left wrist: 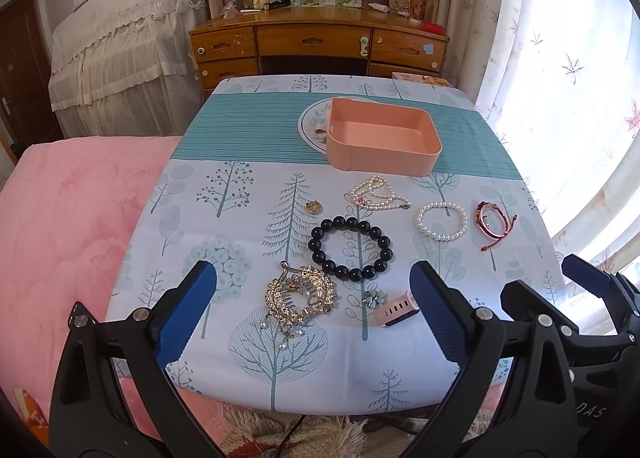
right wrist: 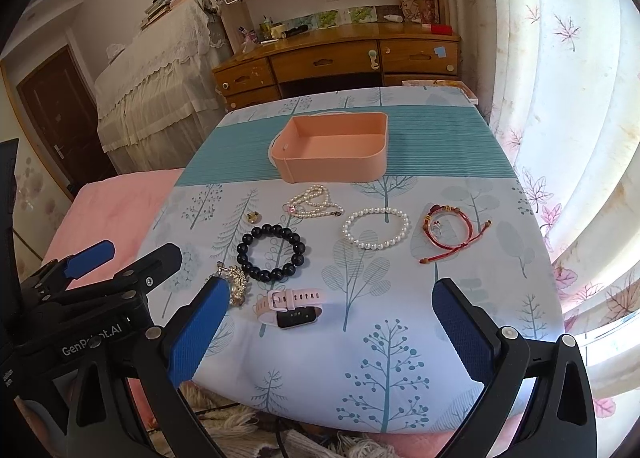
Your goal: Organize jewelry
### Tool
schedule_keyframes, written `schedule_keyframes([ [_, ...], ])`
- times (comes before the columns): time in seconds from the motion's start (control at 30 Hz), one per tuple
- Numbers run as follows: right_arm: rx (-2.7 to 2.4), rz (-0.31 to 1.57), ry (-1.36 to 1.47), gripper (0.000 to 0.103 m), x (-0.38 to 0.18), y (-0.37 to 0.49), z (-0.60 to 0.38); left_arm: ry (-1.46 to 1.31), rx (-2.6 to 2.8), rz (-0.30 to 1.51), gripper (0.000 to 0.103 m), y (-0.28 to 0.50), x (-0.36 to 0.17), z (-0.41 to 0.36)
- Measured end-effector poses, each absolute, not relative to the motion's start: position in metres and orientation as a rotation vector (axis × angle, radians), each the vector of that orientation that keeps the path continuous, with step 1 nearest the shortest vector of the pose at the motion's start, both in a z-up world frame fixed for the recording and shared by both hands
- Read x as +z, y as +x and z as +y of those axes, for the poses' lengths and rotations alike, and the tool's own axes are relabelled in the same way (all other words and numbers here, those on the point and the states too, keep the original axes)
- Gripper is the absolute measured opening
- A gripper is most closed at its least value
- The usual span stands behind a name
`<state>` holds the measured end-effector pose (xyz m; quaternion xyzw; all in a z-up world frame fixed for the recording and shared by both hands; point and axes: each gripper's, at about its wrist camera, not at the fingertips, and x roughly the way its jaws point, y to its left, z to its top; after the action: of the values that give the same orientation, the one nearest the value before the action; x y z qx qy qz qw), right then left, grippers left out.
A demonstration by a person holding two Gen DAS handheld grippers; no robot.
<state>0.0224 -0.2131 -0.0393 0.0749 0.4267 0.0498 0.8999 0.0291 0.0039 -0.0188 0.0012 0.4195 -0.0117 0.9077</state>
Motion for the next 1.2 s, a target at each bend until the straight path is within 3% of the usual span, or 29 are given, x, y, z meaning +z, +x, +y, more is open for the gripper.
schedule_keyframes([
  [1.2, 0.119, 0.948, 0.177, 0.102, -0.058, 0.054, -0.215, 0.003, -0.026, 0.949, 0.097, 0.065, -0.041, 0.001],
])
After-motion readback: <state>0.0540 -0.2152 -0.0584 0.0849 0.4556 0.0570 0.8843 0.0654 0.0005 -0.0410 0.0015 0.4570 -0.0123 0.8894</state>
